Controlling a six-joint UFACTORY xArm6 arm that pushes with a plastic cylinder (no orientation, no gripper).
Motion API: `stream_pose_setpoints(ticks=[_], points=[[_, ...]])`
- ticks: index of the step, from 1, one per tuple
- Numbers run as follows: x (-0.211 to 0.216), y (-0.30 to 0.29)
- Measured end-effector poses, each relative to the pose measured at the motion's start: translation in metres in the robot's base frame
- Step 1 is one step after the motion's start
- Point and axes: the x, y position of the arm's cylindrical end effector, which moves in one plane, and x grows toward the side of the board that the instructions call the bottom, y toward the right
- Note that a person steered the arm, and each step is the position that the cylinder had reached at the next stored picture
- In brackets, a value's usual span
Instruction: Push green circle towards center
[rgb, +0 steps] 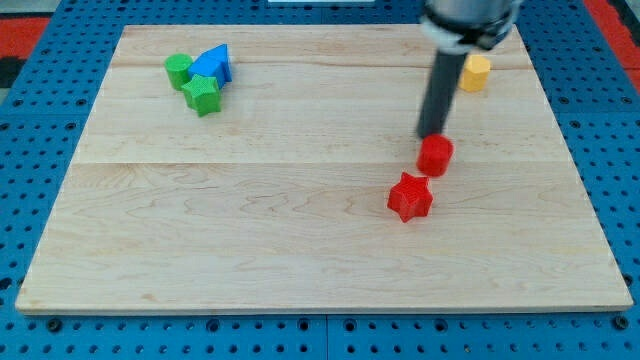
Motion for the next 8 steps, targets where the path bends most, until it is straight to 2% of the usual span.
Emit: stream_pose_setpoints(ticks=[1,2,3,5,6,8], points=[[0.015,-0.009],[0.011,-0.009],[-0.04,-0.04],[-0.037,-0.214],[-0.031,-0.272],[-0.093,-0.352]])
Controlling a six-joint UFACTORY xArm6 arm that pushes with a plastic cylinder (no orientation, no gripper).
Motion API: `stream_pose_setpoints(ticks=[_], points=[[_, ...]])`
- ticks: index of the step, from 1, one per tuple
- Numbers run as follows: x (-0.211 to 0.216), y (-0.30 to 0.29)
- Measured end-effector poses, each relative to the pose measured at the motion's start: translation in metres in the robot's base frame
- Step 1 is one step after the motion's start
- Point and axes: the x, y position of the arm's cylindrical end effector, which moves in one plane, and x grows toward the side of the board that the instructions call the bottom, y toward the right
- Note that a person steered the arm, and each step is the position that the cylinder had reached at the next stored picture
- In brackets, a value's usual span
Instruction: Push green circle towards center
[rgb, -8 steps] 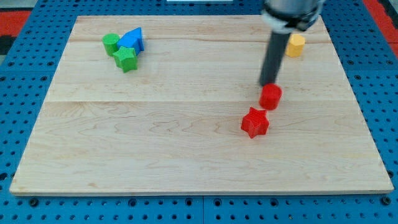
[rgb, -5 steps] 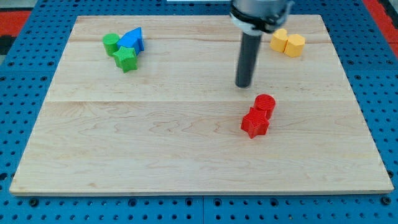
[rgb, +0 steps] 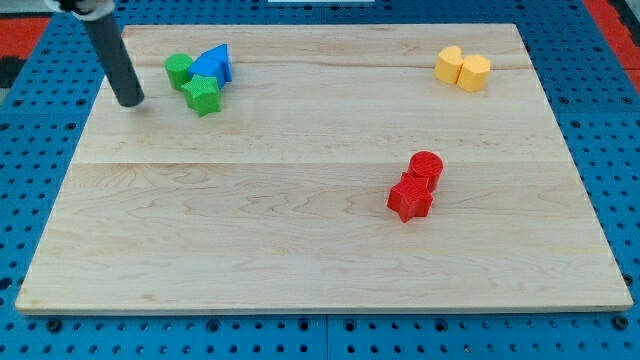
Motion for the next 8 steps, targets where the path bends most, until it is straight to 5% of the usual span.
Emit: stream_pose_setpoints(ticks=[2,7,8], points=[[-0.053,0.017],[-0.016,0.115],[-0.042,0.127]])
